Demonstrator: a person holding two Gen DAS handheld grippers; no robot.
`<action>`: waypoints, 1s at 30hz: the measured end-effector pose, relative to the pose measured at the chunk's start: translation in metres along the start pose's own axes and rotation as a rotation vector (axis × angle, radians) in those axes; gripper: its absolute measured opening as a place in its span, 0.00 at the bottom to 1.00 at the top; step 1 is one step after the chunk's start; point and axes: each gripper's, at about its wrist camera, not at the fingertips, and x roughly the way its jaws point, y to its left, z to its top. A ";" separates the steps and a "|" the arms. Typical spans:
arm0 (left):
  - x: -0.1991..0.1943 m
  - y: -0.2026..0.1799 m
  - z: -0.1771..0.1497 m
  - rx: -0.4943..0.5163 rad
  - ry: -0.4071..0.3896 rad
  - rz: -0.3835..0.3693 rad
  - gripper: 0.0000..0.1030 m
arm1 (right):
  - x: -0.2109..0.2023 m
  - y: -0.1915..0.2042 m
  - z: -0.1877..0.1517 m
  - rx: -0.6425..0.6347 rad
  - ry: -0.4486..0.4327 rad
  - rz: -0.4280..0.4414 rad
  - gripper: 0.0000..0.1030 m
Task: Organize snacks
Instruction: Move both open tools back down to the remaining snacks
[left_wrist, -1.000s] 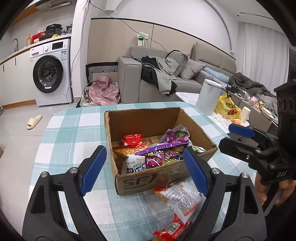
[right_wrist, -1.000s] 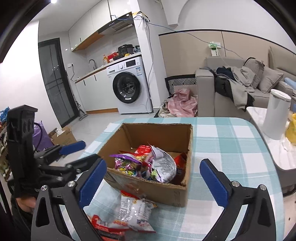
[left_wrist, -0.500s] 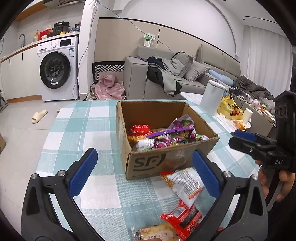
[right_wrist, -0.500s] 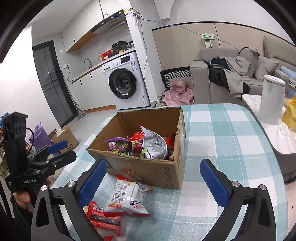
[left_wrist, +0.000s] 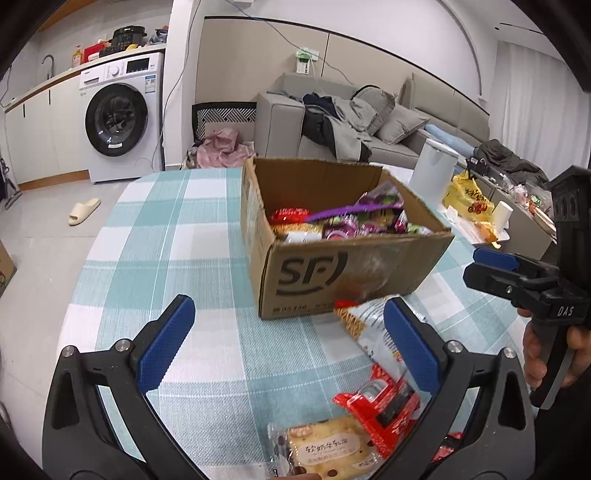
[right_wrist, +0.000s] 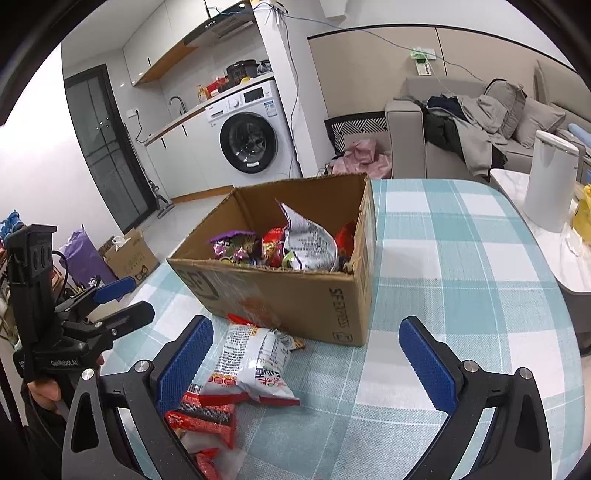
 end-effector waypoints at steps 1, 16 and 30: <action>0.002 0.000 -0.001 0.001 0.007 0.002 0.99 | 0.002 0.001 -0.001 -0.001 0.009 0.004 1.00; 0.009 -0.004 -0.026 0.034 0.050 0.026 0.99 | 0.035 0.011 -0.015 -0.011 0.090 0.041 1.00; 0.016 0.006 -0.032 0.011 0.067 0.030 0.99 | 0.066 0.015 -0.026 0.022 0.180 0.089 1.00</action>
